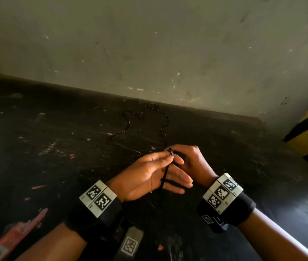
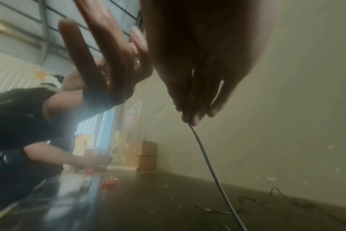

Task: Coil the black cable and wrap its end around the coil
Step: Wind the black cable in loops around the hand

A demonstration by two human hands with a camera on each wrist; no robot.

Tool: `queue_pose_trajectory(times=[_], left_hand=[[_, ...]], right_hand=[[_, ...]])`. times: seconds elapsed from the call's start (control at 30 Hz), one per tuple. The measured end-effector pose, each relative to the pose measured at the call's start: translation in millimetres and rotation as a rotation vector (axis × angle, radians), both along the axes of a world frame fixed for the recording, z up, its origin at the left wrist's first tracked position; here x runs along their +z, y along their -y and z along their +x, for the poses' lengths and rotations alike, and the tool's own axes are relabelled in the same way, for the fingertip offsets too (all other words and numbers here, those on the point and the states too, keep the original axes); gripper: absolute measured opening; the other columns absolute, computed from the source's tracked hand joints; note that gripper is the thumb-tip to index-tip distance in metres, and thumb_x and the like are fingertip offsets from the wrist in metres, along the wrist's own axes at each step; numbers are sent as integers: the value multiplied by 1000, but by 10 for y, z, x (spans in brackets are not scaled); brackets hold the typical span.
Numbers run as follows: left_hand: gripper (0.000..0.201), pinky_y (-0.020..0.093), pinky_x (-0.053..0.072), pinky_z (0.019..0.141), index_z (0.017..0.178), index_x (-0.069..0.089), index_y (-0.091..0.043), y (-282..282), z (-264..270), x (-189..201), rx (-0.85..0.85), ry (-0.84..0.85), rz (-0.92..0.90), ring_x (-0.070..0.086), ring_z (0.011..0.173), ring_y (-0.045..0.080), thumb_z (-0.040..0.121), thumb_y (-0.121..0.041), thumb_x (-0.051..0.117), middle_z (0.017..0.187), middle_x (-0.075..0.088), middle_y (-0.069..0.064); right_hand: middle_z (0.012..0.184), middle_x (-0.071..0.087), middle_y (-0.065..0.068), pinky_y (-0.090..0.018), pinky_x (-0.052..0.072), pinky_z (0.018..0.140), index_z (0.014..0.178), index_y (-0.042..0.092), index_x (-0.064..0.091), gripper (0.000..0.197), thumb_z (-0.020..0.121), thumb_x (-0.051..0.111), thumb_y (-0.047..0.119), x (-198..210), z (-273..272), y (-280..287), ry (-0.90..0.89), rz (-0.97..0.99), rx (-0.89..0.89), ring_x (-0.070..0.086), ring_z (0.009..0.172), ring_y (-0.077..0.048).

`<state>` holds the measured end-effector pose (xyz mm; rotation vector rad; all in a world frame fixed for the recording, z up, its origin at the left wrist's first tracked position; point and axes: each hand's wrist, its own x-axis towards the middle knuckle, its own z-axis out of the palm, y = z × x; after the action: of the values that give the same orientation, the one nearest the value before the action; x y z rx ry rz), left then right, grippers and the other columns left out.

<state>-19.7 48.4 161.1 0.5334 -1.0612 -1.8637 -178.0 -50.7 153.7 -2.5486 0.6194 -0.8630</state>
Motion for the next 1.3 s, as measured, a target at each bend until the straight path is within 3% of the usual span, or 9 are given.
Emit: queue_pose_trajectory(times=[0.17, 0.33, 0.53, 0.63, 0.7, 0.8, 1.0, 1.17, 1.3], left_hand=[[30, 44, 57, 76, 116, 54, -6, 15, 17, 31, -22, -62, 12, 69, 93, 35, 97, -22, 39, 94, 71, 23], [35, 36, 58, 60, 115, 56, -7, 1, 15, 71, 41, -62, 18, 72, 81, 29, 91, -26, 41, 87, 72, 18], [33, 31, 58, 57, 117, 58, -8, 42, 69, 50, 118, -76, 2, 72, 76, 22, 98, -23, 35, 90, 74, 15], [37, 30, 59, 58, 130, 51, -14, 99, 83, 69, 180, -151, -21, 73, 81, 24, 101, -25, 30, 106, 72, 16], [39, 32, 60, 60, 135, 45, -19, 183, 109, 73, 245, -200, -27, 72, 89, 29, 101, -27, 29, 114, 70, 18], [42, 37, 60, 67, 141, 37, -25, 307, 181, 9, 362, -245, -5, 68, 101, 37, 101, -28, 30, 123, 65, 20], [46, 50, 57, 82, 144, 29, -36, 437, 253, -227, 506, -224, 36, 62, 111, 40, 99, -32, 35, 147, 38, 24], [44, 51, 55, 86, 142, 28, -45, 446, 234, -292, 527, -66, -24, 57, 119, 36, 100, -34, 33, 152, 31, 18], [43, 54, 51, 91, 137, 32, -52, 424, 223, -398, 536, 175, -67, 52, 125, 31, 97, -38, 36, 156, 25, 12]], right_hand=[[93, 67, -2, -39, 55, 69, 105, 17, 66, 27, 89, 51, 32, 58, -20, 11, -51, -63, -23, 65, 82, -13], [90, 62, 0, -34, 52, 67, 109, 17, 64, 23, 89, 55, 23, -7, -41, -45, 5, -63, -64, 61, 79, -14], [88, 64, 5, -21, 52, 69, 99, 14, 66, 17, 84, 65, 6, -63, 2, -88, 64, -21, -61, 64, 80, -11], [88, 66, 8, -24, 55, 72, 93, 31, 65, 23, 83, 62, 11, -112, 12, -119, 102, 184, -18, 67, 84, -11], [85, 68, 4, -28, 55, 70, 92, 26, 65, 16, 89, 58, 12, -197, 13, -147, 47, 244, -35, 68, 79, -8], [79, 67, 5, -17, 52, 70, 112, 17, 63, 20, 94, 54, 18, -286, 26, -273, -97, 298, -48, 67, 74, -3], [64, 60, 8, -11, 45, 60, 131, 28, 47, 36, 96, 50, 25, -81, 40, -510, -432, 455, 8, 59, 59, 6], [63, 56, 12, -15, 48, 60, 131, 25, 47, 34, 97, 48, 21, -2, 27, -579, -609, 510, 33, 57, 54, 7], [86, 62, 11, -25, 53, 72, 112, 23, 60, 20, 93, 53, 25, 195, 15, -636, -701, 309, 26, 61, 77, -2]])
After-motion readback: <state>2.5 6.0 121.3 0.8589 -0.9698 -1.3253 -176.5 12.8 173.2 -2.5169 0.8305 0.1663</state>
